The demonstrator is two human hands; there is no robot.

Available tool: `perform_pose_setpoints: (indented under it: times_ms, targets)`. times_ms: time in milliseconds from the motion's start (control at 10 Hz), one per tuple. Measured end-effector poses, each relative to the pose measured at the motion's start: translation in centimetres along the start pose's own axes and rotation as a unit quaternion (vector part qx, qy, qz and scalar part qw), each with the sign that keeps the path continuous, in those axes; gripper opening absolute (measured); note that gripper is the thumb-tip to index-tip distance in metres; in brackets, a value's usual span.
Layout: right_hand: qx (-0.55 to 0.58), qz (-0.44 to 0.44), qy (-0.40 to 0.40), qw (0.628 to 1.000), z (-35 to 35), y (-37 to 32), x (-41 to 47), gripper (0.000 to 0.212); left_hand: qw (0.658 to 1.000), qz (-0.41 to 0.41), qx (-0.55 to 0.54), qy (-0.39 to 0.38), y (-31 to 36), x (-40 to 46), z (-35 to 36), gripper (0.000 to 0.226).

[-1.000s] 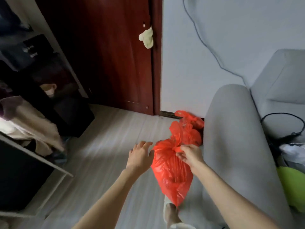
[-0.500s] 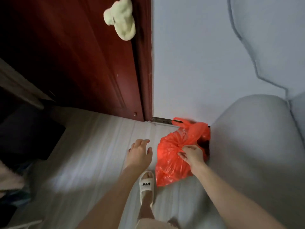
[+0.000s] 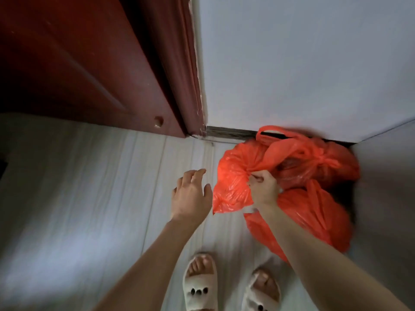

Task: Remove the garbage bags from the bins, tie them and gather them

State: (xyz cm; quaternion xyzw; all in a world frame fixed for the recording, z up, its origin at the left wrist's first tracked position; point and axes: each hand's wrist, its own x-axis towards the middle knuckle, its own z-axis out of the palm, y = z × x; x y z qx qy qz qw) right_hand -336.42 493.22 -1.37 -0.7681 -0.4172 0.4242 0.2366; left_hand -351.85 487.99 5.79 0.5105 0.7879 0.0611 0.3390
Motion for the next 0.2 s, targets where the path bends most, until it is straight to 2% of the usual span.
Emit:
perform_pose_setpoints:
  times_ms: [200]
  targets:
    - [-0.004,0.041,-0.069,0.997,3.58,3.89,2.14,0.02,0.999,0.005,0.035,-0.04,-1.62,3.02,3.95,0.045]
